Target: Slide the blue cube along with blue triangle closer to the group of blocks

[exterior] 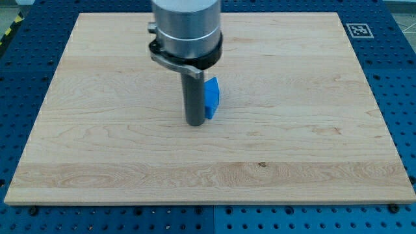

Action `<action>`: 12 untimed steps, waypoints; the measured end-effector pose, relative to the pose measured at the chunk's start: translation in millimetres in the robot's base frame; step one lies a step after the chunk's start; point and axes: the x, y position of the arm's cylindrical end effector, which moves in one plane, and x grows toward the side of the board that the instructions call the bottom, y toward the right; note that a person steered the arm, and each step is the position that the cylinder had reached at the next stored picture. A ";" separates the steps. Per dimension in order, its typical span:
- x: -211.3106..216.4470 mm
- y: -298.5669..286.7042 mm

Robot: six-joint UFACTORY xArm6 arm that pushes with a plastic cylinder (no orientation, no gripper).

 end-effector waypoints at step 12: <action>-82.9 2.5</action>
